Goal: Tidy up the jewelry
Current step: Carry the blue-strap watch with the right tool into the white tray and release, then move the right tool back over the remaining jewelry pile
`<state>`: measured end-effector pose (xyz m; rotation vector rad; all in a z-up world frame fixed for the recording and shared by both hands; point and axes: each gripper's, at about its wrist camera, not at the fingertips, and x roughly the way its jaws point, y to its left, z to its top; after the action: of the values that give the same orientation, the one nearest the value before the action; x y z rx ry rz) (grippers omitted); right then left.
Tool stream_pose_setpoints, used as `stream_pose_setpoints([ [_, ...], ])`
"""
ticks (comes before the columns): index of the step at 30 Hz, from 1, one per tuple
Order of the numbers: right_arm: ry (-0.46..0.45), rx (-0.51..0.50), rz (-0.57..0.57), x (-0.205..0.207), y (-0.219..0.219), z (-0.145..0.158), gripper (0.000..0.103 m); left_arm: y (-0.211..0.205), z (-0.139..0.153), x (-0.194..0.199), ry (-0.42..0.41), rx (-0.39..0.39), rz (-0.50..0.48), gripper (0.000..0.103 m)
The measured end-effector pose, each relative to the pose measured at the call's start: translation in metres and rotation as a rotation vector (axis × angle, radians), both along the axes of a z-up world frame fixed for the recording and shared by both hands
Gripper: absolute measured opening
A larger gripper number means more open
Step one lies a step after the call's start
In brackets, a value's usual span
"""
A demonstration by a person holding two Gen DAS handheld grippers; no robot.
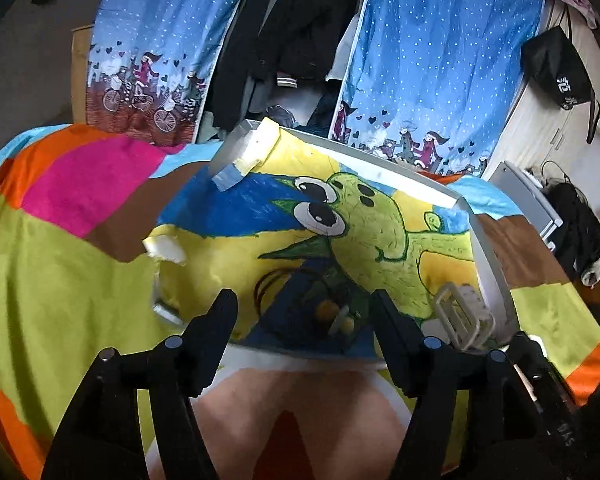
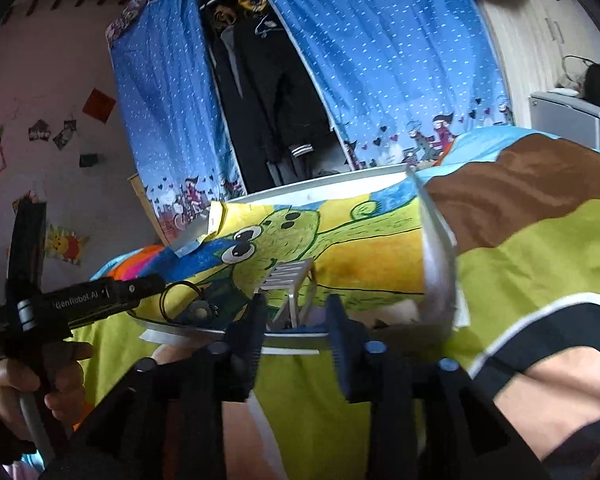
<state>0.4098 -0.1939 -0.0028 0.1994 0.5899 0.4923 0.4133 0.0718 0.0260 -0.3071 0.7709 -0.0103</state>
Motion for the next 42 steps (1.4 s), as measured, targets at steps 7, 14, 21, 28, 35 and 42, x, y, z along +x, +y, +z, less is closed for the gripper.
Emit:
stream_pose_setpoints([
  [7,-0.055,-0.015,-0.07,-0.051,-0.023,0.036,0.089,-0.015,0.033,-0.059,-0.135,0.005,-0.041,0.082],
  [14,-0.11,-0.044,-0.112,-0.122,-0.039,0.067,0.103,-0.03,0.062,-0.127,-0.254,0.016,-0.05,0.092],
  [21,-0.183,-0.076,-0.105,-0.202,-0.04,0.081,0.103,-0.04,0.073,-0.203,-0.289,0.095,-0.029,0.092],
  [28,-0.204,-0.083,-0.071,-0.265,-0.038,0.07,0.103,-0.047,0.06,-0.268,-0.286,0.147,-0.008,0.092],
  [35,-0.195,-0.119,-0.043,-0.304,-0.04,0.053,0.103,-0.049,0.043,-0.31,-0.259,0.154,0.003,0.092],
  [42,-0.151,-0.156,-0.044,-0.326,-0.044,0.027,0.103,-0.043,0.008,-0.346,-0.205,0.166,-0.019,0.092],
])
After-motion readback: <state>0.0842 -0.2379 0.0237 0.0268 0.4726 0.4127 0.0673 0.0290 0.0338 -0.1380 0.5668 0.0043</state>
